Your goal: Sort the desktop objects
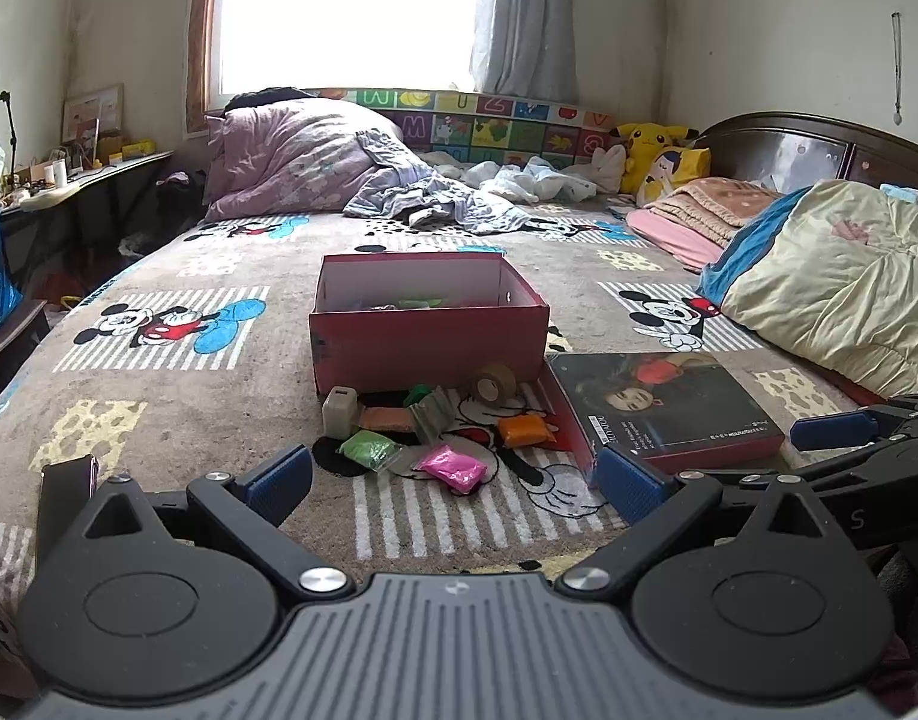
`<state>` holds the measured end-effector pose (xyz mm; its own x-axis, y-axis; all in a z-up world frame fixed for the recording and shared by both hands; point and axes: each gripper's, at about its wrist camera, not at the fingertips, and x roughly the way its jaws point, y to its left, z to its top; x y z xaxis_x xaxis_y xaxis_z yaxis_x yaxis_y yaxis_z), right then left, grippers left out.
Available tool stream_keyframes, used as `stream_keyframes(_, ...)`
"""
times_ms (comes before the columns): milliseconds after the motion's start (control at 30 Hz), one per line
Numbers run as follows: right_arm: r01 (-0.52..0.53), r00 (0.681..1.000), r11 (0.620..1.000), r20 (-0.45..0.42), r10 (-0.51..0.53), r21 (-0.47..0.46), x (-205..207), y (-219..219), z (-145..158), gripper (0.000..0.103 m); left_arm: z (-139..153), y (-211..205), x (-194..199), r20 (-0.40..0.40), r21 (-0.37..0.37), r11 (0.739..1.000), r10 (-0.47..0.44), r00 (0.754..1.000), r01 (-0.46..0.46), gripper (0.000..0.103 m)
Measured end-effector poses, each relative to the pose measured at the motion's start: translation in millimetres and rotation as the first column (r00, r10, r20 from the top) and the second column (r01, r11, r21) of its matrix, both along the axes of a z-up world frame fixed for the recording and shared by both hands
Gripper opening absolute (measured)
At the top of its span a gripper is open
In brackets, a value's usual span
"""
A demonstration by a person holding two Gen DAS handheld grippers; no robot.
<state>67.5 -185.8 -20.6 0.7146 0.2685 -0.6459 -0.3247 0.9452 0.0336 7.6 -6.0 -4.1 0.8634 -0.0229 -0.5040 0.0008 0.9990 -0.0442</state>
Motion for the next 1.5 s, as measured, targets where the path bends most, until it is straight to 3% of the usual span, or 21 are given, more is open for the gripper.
stream_keyframes(667,-0.003,1.000,1.000,-0.004,0.003,-0.005,8,3,1,0.103,-1,4,8,0.008,-0.006,1.000,-0.004,1.000,0.004,0.102)
stream_keyframes(1033,-0.016,0.999,0.999,-0.033,0.017,0.038,21,-2,-8,0.103,-10,13,23,-0.002,-0.066,0.997,-0.031,1.000,0.031,0.102)
stream_keyframes(1233,-0.028,0.999,0.998,-0.027,0.030,0.057,33,-2,-18,0.103,-22,20,42,-0.022,-0.103,0.994,-0.024,0.999,0.021,0.102)
stream_keyframes(1500,-0.002,0.999,0.998,-0.052,0.005,0.068,62,-5,-39,0.103,-45,31,70,-0.033,-0.084,0.996,-0.005,0.999,0.002,0.102)
